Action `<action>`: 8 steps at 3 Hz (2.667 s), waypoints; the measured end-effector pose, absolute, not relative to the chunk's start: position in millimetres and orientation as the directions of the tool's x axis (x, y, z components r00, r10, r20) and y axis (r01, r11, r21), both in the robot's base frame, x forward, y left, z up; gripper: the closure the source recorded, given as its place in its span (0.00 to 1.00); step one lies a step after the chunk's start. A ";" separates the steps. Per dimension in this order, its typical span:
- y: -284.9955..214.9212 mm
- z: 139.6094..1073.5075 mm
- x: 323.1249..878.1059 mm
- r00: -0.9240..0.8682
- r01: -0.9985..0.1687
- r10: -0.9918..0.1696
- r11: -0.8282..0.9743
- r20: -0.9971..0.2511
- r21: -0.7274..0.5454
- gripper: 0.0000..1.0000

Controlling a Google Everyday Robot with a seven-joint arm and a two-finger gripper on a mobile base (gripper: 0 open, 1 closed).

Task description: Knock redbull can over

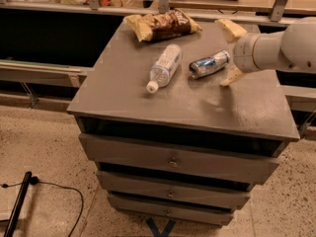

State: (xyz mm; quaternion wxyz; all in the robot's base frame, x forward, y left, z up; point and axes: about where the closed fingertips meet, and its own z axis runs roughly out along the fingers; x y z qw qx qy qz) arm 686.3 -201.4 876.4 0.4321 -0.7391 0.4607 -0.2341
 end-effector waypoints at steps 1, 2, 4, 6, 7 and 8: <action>-201.4 876.5 686.3 0.466 -0.479 -0.883 -0.202 -0.052 -0.854 0.00; -201.5 876.8 686.3 0.466 -0.479 -0.883 -0.202 -0.052 -0.854 0.00; -201.4 877.0 686.3 0.466 -0.479 -0.883 -0.202 -0.052 -0.855 0.00; -201.5 877.1 686.4 0.465 -0.479 -0.884 -0.201 -0.053 -0.855 0.00; -201.5 877.1 686.4 0.465 -0.478 -0.884 -0.201 -0.053 -0.855 0.00; -201.4 877.1 686.4 0.465 -0.478 -0.884 -0.201 -0.053 -0.855 0.00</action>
Offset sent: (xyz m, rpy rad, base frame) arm -0.0408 -0.1654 0.0493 0.6124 -0.2584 -0.6926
